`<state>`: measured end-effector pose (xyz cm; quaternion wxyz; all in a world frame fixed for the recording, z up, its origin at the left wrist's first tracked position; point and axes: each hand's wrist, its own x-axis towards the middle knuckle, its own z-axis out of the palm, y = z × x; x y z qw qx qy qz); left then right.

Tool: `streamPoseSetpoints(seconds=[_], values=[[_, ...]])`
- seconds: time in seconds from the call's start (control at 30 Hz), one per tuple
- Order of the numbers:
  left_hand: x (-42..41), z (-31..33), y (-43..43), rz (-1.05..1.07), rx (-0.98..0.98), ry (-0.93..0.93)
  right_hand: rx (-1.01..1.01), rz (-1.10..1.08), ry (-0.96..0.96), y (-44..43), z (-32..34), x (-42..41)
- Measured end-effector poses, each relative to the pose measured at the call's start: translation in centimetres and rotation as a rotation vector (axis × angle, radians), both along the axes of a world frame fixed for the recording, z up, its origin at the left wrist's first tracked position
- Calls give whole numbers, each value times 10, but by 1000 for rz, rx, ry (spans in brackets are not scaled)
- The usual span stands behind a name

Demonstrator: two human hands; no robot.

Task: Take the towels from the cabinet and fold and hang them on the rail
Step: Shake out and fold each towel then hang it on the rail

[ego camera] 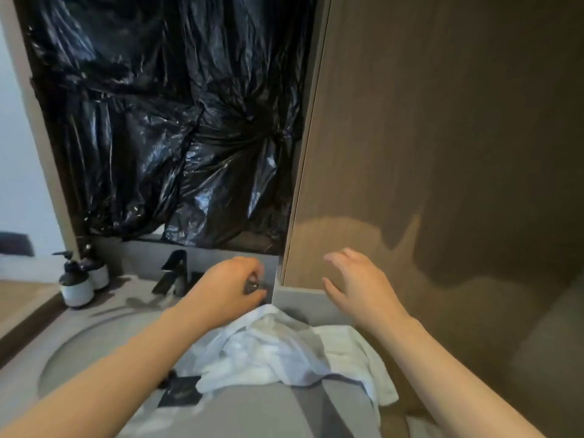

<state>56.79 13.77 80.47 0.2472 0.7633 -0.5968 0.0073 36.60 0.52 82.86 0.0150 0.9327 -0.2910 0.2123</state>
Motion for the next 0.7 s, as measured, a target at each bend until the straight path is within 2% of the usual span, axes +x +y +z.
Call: streamPoseSetpoints(seconds=[0.17, 0.37, 0.7], values=[[14, -82, 15, 11, 146, 110, 178, -26, 171, 7, -73, 12], [14, -144, 14, 56, 231, 256, 317, -49, 282, -6, -130, 13], [19, -199, -16, 241, 293, 397, 441, 85, 326, -72, -184, 50]])
